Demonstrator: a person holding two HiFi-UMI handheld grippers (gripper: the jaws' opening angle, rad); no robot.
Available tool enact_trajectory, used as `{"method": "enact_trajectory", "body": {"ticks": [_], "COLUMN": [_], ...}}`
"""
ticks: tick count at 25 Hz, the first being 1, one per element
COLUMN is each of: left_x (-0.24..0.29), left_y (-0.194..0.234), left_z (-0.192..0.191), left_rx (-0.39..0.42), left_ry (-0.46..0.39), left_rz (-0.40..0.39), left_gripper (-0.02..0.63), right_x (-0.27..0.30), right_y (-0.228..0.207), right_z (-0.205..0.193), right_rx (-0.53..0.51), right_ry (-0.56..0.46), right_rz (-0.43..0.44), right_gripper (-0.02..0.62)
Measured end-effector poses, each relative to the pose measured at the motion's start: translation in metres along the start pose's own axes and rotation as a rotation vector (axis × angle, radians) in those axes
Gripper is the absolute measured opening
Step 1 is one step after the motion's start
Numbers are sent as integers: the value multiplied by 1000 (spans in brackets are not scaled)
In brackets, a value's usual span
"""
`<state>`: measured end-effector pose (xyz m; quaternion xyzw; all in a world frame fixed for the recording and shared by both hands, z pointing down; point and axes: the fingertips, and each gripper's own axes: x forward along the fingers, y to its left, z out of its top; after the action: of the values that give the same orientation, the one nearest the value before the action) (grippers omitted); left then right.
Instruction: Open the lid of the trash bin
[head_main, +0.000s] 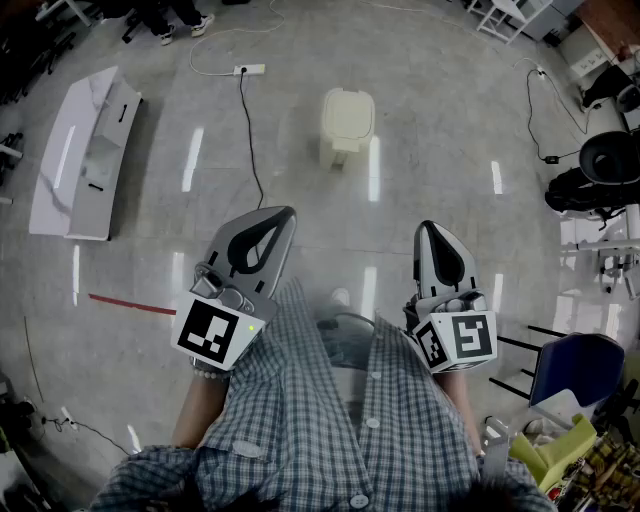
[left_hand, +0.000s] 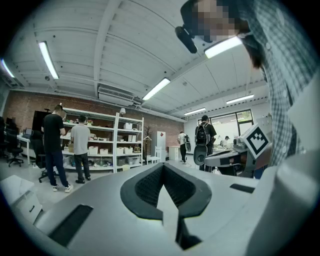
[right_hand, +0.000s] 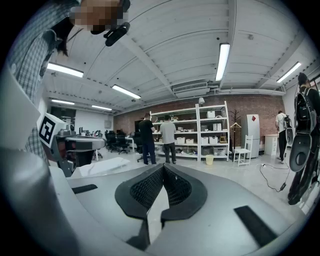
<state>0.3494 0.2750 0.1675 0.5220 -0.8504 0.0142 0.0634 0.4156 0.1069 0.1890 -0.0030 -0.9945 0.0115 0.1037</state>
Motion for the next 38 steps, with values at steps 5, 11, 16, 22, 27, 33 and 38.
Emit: {"method": "enact_trajectory", "body": {"ticks": [5, 11, 16, 22, 27, 33, 38], "left_x": [4, 12, 17, 23, 27, 29, 39], "left_y": [-5, -10, -12, -20, -27, -30, -38], "left_z": [-1, 1, 2, 4, 7, 11, 14], "left_rx": [-1, 6, 10, 23, 28, 41, 48], "left_ry": [2, 7, 5, 7, 13, 4, -27], "left_rz": [-7, -9, -5, 17, 66, 125, 155], "left_gripper": [5, 5, 5, 5, 5, 5, 5], "right_x": [-3, -4, -4, -4, 0, 6, 1], "right_y": [-5, -12, -18, -30, -41, -49, -71], "right_z": [-1, -2, -2, -5, -4, -2, -6], "right_rx": [-5, 3, 7, 15, 25, 18, 23], "right_ry": [-1, -2, -3, -3, -10, -26, -24], "right_rz": [-2, 0, 3, 19, 60, 112, 115], "right_gripper": [17, 17, 17, 17, 17, 17, 17]}}
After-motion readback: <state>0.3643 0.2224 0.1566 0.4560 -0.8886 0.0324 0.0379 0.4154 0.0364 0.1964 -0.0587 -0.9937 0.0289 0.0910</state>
